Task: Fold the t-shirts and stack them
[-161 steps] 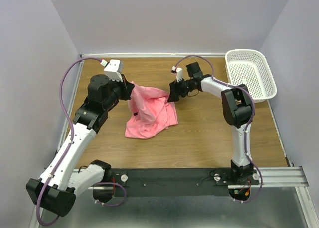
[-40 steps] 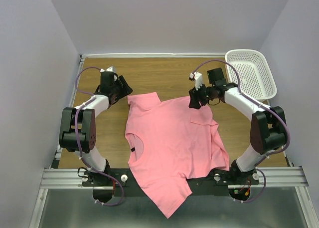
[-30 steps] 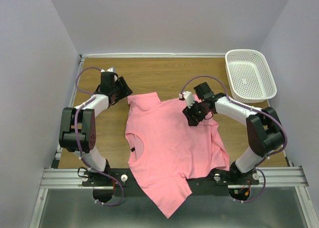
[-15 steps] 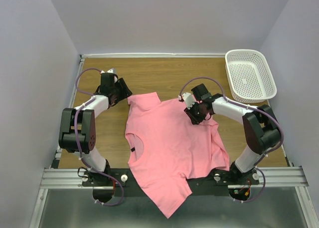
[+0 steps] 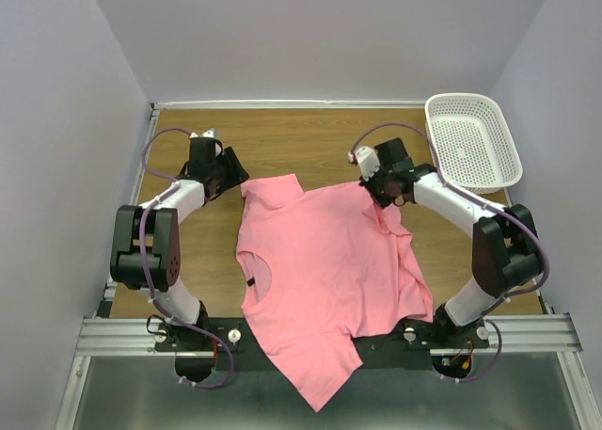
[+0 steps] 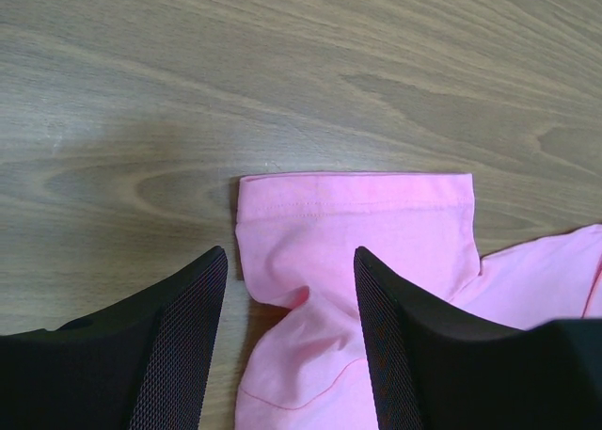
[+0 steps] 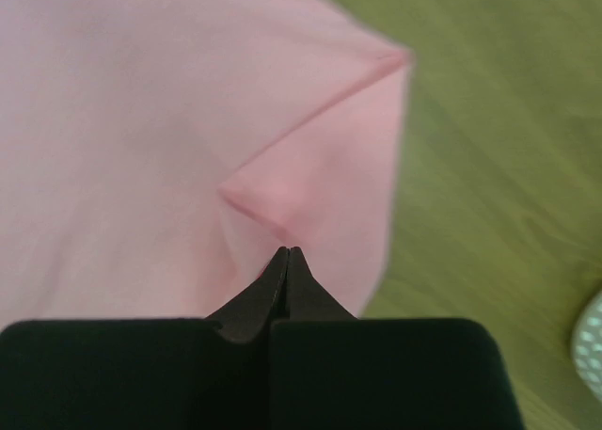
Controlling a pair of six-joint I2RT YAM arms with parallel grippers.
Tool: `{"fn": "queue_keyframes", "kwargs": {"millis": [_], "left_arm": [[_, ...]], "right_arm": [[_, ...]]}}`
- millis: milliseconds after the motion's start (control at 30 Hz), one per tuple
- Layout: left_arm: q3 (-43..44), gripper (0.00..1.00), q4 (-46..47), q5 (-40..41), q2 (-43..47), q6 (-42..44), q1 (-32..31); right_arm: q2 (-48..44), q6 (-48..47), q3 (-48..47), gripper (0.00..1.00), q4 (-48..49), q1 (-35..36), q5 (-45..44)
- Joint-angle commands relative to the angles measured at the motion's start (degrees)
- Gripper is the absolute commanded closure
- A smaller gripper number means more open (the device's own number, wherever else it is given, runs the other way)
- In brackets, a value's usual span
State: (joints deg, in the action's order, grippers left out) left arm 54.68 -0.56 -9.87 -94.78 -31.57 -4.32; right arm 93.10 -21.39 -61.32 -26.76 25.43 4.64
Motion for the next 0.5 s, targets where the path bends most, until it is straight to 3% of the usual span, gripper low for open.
{"fn": "queue_keyframes", "kwargs": {"millis": [0,100,133,167,200,267,333,433,467], "left_arm": [[0.1,0.36,-0.8,1.5,2.5,1.0,0.3],[0.1,0.36,-1.0,1.6,2.9,1.2,0.3],[0.1,0.36,-1.1,1.5,3.0,1.2,0.3],[0.2,0.36,-1.2,1.5,3.2,1.4,0.4],[0.2,0.35,-1.3,1.4,3.5,1.4,0.4],[0.3,0.34,-1.2,1.2,3.6,1.6,0.3],[0.3,0.34,-1.0,0.6,3.6,1.6,0.4],[0.3,0.34,-1.1,-0.1,3.0,1.6,0.3],[0.3,0.33,-1.1,-0.1,2.9,1.7,0.3]], "right_arm": [[2.8,-2.8,-7.9,0.99,5.0,-8.7,-8.8],[7.2,-5.1,-13.8,0.99,10.1,-15.1,-15.4],[8.0,-5.2,-15.4,0.92,10.2,-16.3,-15.3],[8.4,-6.0,-16.1,0.76,10.2,-16.9,-14.7],[8.2,-6.6,-16.2,0.4,10.2,-17.3,-13.8],[6.6,-5.3,-15.9,0.23,10.2,-17.3,-11.0],[5.3,-4.4,-14.8,0.16,10.2,-17.3,-8.6],[2.0,-2.3,-12.6,0.16,9.5,-17.3,-4.9],[1.1,-1.8,-11.3,0.16,7.6,-17.3,2.2]]}}
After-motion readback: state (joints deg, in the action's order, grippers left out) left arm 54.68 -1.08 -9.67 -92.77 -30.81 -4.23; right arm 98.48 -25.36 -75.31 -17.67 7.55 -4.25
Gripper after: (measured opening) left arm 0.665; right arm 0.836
